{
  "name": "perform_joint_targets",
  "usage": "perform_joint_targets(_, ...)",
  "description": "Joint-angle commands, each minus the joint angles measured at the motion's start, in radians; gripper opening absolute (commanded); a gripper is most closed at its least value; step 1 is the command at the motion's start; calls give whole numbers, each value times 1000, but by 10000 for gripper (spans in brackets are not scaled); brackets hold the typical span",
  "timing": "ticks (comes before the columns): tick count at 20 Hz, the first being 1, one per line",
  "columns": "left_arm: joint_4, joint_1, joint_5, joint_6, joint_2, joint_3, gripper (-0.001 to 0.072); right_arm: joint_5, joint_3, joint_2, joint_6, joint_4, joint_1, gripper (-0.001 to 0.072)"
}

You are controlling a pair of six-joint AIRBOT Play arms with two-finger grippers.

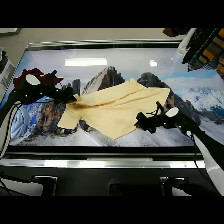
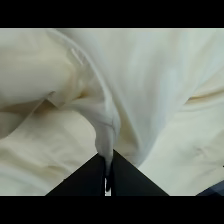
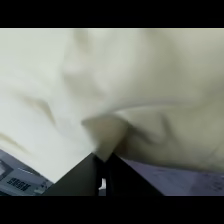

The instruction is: Fold the clothes and pants, and hang the long-sleeved shirts on hangers.

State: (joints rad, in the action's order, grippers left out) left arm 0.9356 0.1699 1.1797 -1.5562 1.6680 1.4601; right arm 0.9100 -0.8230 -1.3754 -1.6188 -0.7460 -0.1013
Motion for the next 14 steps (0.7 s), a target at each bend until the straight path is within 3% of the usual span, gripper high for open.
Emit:
perform_joint_targets(1, -51, 30, -1, 0, -68, 24, 16, 39, -105, 101, 10, -18, 1, 28)
perform_joint_targets(4, -88, 97, 8, -6, -217, 89, 16, 106, -304, 219, 3, -111, 1, 28)
perform_joint_targets(9, -89, 251, 6, -175, -602, 140, 16, 214, -681, 480, -20, -336, 1, 28)
perform_joint_targets(12, -78, 342, 5, -173, -836, 140, 16, 209, -775, 653, -21, -408, 1, 28)
perform_joint_targets(14, -41, 395, -10, -174, -962, 139, 16, 197, -784, 747, -81, -432, 1, 28)
